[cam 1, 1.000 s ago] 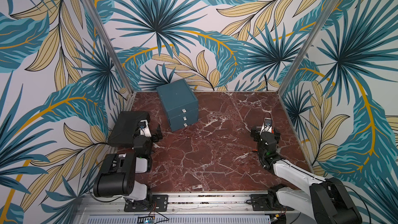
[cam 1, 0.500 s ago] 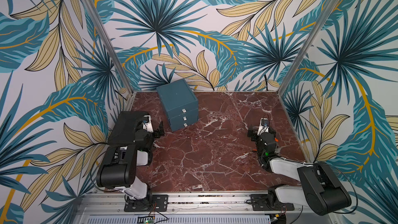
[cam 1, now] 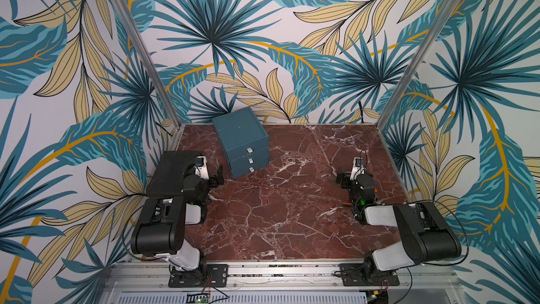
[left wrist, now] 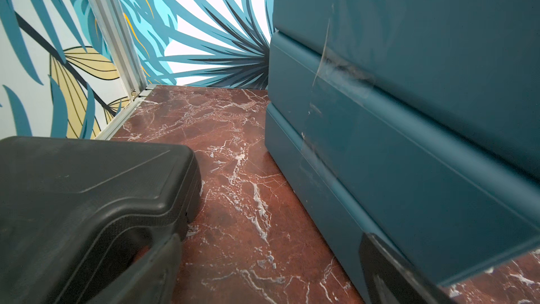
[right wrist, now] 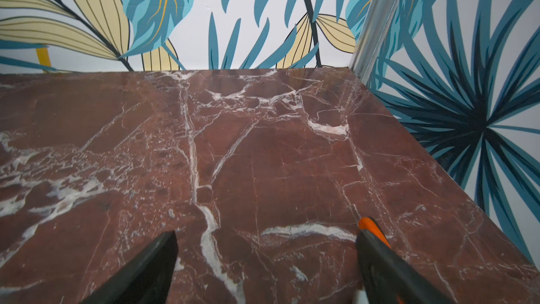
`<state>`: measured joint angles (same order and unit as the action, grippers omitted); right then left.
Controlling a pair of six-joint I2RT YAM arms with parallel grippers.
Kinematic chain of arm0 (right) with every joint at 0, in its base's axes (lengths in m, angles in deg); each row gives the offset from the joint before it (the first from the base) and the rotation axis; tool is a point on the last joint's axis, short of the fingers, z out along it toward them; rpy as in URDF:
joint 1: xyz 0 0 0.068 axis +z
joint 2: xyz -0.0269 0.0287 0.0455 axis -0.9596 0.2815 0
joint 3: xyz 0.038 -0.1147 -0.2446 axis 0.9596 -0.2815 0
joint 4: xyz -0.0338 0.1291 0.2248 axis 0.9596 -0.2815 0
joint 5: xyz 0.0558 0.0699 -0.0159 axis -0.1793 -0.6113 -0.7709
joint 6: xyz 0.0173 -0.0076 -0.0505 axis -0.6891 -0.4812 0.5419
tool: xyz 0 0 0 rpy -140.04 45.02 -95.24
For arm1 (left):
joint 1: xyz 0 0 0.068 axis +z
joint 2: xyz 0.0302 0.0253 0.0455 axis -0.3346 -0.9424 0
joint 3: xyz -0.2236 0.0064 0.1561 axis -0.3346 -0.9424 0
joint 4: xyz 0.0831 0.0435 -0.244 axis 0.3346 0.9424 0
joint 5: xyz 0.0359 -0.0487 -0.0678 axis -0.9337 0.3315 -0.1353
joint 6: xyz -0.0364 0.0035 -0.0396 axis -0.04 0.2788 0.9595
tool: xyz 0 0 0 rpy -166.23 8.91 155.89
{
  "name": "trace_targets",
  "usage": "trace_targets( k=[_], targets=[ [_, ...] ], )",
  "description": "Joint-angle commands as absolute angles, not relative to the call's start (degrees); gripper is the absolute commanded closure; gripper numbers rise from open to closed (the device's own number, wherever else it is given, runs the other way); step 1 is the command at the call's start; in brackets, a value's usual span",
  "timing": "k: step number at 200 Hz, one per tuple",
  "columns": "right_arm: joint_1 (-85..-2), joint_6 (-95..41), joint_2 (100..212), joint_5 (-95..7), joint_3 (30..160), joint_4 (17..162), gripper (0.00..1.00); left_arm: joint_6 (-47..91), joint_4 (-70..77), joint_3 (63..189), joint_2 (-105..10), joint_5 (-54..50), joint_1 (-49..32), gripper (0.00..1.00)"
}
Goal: Please place the pencils in the drawer according to their color
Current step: Reset both arms
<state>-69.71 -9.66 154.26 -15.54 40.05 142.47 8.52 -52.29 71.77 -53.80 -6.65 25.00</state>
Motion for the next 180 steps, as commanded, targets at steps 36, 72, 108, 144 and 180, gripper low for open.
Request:
trace_targets(
  k=[36,72,108,144,180],
  targets=[
    [-70.3,-12.0,154.1,-15.9,41.5,138.9,0.0,7.6,-51.5,72.8,-53.7,-5.6,25.5,0.0],
    [-70.3,-12.0,154.1,-15.9,41.5,138.9,0.01,7.5,-51.5,72.8,-53.7,-5.5,25.5,0.0],
    [-70.3,-12.0,154.1,-15.8,41.5,138.9,0.01,7.5,-51.4,72.8,-53.7,-5.6,25.5,0.0],
    [-70.3,-12.0,154.1,-15.8,41.5,138.9,0.0,7.5,-52.0,72.5,-53.7,-5.6,25.4,0.0],
    [-70.3,-12.0,154.1,-15.8,41.5,138.9,0.01,7.6,-51.7,72.7,-53.7,-5.7,25.4,0.0]
  ],
)
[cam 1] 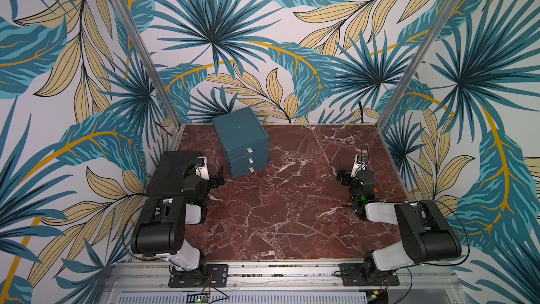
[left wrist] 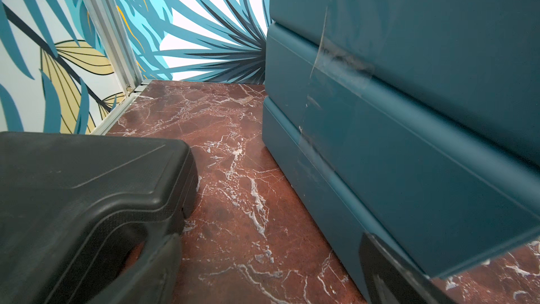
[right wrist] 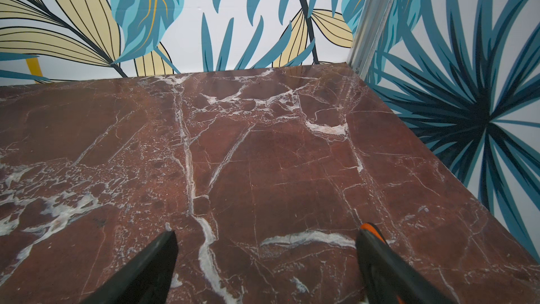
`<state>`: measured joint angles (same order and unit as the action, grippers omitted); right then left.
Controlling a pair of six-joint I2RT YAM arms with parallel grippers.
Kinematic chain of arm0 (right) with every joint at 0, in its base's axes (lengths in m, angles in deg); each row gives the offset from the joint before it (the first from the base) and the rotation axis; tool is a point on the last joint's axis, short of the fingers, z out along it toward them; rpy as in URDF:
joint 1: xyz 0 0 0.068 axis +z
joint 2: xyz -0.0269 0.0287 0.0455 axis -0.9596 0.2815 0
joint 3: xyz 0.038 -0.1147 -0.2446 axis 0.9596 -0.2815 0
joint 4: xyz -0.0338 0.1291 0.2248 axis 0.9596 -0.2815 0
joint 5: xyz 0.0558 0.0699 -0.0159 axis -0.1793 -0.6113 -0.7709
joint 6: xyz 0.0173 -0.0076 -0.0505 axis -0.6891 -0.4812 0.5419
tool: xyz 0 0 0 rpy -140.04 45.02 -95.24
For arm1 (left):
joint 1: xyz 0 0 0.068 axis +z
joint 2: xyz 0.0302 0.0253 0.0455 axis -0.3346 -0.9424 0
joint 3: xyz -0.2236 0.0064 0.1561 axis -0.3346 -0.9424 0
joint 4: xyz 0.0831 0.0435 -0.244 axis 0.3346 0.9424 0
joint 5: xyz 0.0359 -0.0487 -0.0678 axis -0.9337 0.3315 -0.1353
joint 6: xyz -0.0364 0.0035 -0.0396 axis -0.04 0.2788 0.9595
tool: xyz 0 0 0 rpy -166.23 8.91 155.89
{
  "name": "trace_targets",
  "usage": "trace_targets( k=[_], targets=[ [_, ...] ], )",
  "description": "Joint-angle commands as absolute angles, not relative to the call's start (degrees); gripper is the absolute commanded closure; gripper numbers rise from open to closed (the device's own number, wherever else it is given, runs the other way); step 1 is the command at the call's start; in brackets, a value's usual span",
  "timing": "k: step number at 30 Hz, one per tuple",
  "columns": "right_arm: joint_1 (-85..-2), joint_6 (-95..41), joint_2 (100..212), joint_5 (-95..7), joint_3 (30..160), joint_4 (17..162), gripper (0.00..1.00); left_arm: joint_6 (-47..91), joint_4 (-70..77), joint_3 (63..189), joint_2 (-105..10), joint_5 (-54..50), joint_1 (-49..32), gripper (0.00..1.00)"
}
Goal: Please place the pencils in the drawer according to their color
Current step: Reset both arms
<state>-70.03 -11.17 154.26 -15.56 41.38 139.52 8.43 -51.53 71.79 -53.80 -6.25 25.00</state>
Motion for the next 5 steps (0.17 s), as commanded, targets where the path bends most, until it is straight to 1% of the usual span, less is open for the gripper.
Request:
trace_targets(
  k=[1,5],
  targets=[
    [-70.3,-12.0,154.1,-15.9,41.5,138.9,0.01,7.6,-51.7,72.7,-53.7,-5.8,25.4,0.0],
    [-70.3,-12.0,154.1,-15.9,41.5,138.9,0.01,7.6,-51.6,72.7,-53.7,-5.8,25.4,0.0]
  ],
)
